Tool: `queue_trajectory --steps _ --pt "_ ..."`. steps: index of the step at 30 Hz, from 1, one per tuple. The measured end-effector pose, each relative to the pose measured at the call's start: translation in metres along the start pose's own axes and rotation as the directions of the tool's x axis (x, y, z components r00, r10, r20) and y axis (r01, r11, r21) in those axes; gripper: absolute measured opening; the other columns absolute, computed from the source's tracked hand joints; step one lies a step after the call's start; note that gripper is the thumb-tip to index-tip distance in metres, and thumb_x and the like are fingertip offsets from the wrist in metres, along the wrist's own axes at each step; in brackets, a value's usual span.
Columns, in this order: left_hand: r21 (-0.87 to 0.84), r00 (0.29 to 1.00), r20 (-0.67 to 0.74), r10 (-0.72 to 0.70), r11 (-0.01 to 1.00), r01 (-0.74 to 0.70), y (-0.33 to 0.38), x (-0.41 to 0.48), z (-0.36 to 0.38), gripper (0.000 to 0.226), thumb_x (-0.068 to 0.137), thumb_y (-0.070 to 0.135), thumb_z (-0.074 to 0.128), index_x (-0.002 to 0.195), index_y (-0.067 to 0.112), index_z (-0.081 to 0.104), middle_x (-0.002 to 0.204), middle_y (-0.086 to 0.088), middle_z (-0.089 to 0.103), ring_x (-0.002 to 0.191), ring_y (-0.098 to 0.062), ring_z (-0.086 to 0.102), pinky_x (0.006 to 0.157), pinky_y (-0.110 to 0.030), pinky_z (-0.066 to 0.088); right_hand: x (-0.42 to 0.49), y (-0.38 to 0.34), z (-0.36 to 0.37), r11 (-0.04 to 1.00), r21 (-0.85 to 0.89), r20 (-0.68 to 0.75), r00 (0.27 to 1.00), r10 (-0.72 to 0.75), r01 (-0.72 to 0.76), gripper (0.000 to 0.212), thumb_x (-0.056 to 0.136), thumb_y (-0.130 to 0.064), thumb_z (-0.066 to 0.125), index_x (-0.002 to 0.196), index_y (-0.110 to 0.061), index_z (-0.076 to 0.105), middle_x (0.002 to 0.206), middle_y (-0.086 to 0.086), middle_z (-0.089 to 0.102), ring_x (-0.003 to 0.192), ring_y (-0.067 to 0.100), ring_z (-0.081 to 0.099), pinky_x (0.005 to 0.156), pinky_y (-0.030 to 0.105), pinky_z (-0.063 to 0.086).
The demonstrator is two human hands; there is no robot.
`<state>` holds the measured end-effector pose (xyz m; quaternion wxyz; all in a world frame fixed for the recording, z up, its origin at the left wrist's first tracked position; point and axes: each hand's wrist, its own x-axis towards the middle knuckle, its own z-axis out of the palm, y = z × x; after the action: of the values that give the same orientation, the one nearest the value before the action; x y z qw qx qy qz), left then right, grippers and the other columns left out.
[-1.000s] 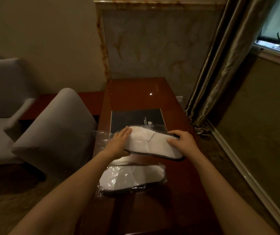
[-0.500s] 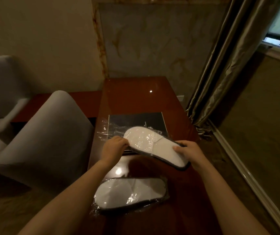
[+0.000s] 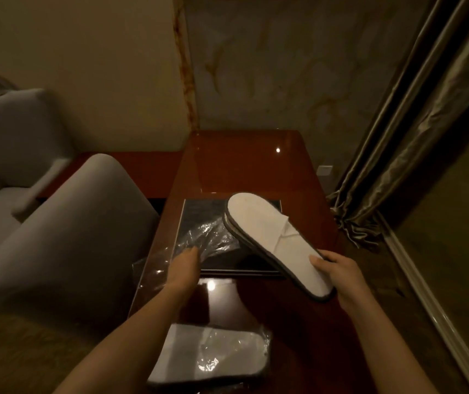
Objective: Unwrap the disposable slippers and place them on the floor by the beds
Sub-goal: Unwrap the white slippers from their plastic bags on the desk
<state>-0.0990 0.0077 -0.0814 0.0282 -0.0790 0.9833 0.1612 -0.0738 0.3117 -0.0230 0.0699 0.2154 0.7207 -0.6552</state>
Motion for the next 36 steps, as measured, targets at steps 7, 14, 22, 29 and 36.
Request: queue_trajectory --steps 7,14,22,29,36 --pt "-0.099 0.998 0.028 0.051 0.994 -0.048 0.037 -0.001 0.033 0.012 0.087 0.006 0.049 0.092 0.010 0.059 0.102 -0.013 0.065 0.089 -0.029 0.062 0.071 -0.034 0.045 0.016 0.020 0.048 0.999 0.027 -0.074 0.997 -0.038 0.040 0.030 0.085 -0.009 0.062 0.114 -0.004 0.061 0.099 0.010 0.063 0.075 0.015 0.058 0.062 0.028 0.047" --pt "-0.163 0.967 0.116 0.225 0.965 -0.205 0.030 -0.022 0.055 0.029 0.088 0.018 0.051 0.116 0.018 0.060 0.133 0.000 0.049 0.114 -0.019 0.055 0.094 -0.030 0.049 0.038 0.053 0.093 0.994 -0.089 -0.034 0.998 0.057 -0.060 0.027 0.087 -0.013 0.058 0.113 -0.007 0.061 0.111 0.014 0.064 0.089 0.023 0.057 0.081 0.038 0.051" --pt "-0.045 0.821 0.270 0.504 0.858 -0.512 0.004 -0.080 0.058 0.070 0.080 0.058 0.045 0.141 0.025 0.037 0.151 -0.004 0.035 0.139 -0.021 0.031 0.112 -0.031 0.024 0.041 0.076 0.112 0.948 -0.318 -0.062 0.998 -0.001 -0.018 0.031 0.089 -0.017 0.056 0.117 -0.004 0.058 0.118 0.018 0.062 0.108 0.032 0.057 0.088 0.039 0.048" --pt "0.055 0.704 0.567 0.427 0.833 -0.550 -0.009 -0.107 0.073 0.123 0.057 0.075 0.061 0.148 0.030 -0.009 0.160 -0.007 -0.005 0.147 -0.024 -0.008 0.115 -0.047 -0.012 0.035 0.076 0.114 0.867 -0.499 -0.132 0.988 -0.079 0.003 0.032 0.087 -0.023 0.060 0.111 -0.004 0.052 0.117 0.016 0.056 0.104 0.031 0.057 0.082 0.038 0.049" --pt "0.176 0.751 0.507 0.422 0.803 -0.570 0.002 -0.117 0.071 0.114 0.066 0.054 0.070 0.149 0.020 -0.001 0.152 -0.013 0.019 0.140 -0.030 0.018 0.117 -0.050 0.003 0.031 0.078 0.106 0.795 -0.597 -0.052 0.983 -0.177 0.112 0.040 0.086 -0.027 0.061 0.118 -0.005 0.050 0.123 0.014 0.053 0.112 0.027 0.051 0.092 0.040 0.049"
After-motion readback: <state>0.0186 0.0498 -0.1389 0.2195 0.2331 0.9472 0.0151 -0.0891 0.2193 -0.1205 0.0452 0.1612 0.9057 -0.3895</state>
